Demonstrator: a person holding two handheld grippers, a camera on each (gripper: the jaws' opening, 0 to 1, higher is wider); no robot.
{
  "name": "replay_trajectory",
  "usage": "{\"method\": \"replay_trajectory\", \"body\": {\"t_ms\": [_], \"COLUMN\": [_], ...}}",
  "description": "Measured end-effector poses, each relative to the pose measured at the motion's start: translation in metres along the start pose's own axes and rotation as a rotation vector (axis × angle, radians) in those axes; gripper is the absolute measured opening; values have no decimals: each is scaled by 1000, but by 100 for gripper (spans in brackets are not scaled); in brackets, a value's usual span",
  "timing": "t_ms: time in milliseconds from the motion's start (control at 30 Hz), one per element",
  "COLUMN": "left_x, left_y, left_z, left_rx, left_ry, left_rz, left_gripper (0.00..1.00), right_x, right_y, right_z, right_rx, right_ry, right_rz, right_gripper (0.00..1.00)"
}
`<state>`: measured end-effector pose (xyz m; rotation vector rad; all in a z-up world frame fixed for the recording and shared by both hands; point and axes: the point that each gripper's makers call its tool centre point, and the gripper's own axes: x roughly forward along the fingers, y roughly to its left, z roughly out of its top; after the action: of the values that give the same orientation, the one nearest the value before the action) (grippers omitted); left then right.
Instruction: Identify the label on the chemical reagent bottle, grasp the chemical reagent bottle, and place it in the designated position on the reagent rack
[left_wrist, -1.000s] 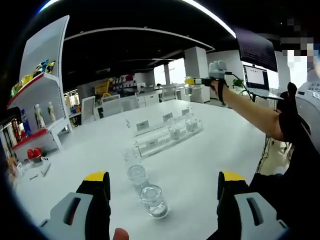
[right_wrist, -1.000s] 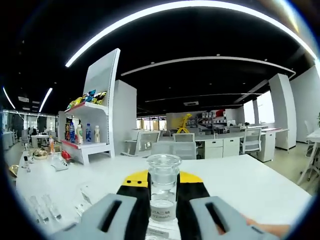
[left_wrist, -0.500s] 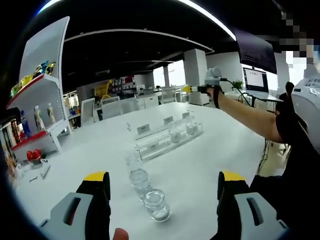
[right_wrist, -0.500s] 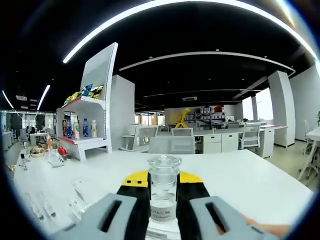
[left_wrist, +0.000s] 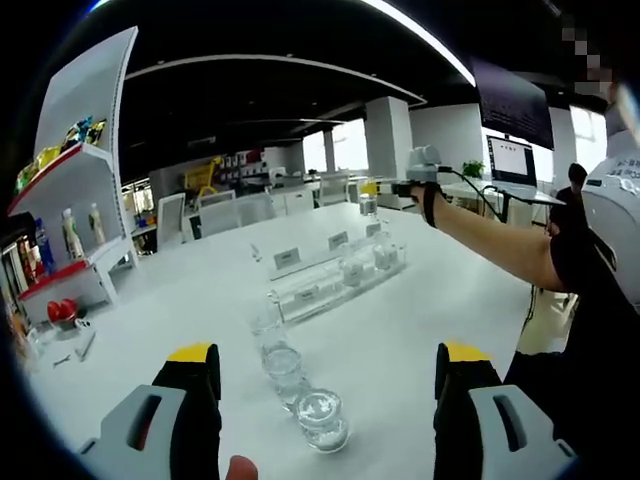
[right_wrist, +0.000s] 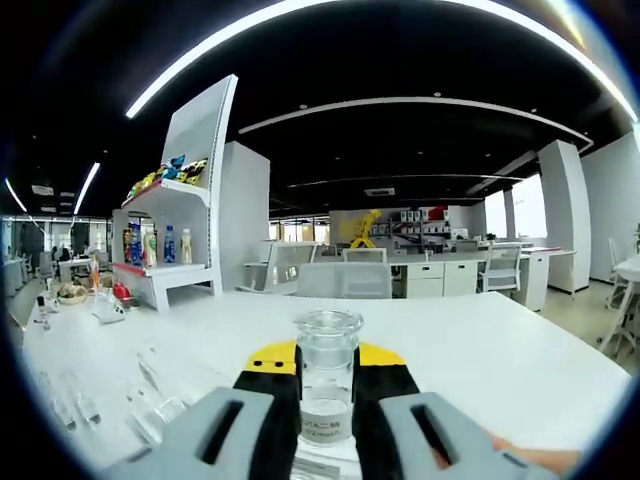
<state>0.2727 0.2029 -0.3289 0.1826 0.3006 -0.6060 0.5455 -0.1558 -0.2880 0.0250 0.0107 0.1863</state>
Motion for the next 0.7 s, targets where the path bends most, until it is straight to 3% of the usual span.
{"method": "replay_trajectory", "body": {"t_ms": [700], "left_x": [-2], "left_y": [-1], "left_z": [0], "left_rx": [-1], "left_ry": [1], "left_rz": [3], "left_gripper": [88], "right_x": [4], "right_y": [5], "right_z": [-19], "right_rx": [2], "right_ry": [33], "right_rz": [9], "right_gripper": [15]}}
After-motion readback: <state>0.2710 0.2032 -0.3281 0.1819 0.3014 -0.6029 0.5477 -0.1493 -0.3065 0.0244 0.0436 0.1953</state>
